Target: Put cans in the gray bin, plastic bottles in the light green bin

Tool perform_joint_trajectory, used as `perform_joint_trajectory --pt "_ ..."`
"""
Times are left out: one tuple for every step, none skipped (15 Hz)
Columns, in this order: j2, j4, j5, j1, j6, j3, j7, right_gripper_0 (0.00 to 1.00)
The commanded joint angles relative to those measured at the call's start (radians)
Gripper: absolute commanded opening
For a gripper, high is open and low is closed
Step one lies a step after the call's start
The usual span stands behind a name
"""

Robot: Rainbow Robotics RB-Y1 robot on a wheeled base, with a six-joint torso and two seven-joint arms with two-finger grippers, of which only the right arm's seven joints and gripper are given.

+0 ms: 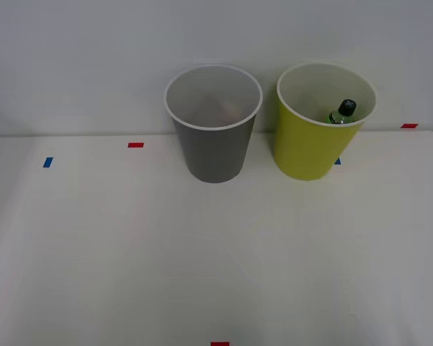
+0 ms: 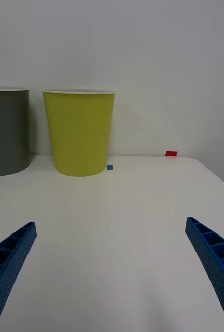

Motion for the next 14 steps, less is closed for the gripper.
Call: perform_joint_trajectory --pt "0.000 0.000 0.000 0.000 0.000 0.000 0.000 1.00" --pt "0.000 0.000 0.000 0.000 0.000 0.000 0.000 1.00" --pt "0.000 0.000 0.000 0.000 0.000 0.000 0.000 1.00" --pt "0.000 0.000 0.000 0.000 0.000 0.000 0.000 1.00" --pt "0.000 0.000 0.000 0.000 0.000 0.000 0.000 1.00" --pt "0.000 0.000 0.000 0.000 0.000 0.000 0.000 1.00" --pt "0.000 0.000 0.000 0.000 0.000 0.000 0.000 1.00" --pt "0.000 0.000 0.000 0.000 0.000 0.000 0.000 1.00" --pt "0.000 0.000 0.000 0.000 0.000 0.000 0.000 1.00" --pt "0.000 0.000 0.000 0.000 0.000 0.000 0.000 1.00" --pt "0.000 0.000 0.000 0.000 0.000 0.000 0.000 1.00" --pt "0.000 0.000 0.000 0.000 0.000 0.000 0.000 1.00" --pt "0.000 0.000 0.000 0.000 0.000 0.000 0.000 1.00" --pt "0.000 0.000 0.000 0.000 0.000 0.000 0.000 1.00"
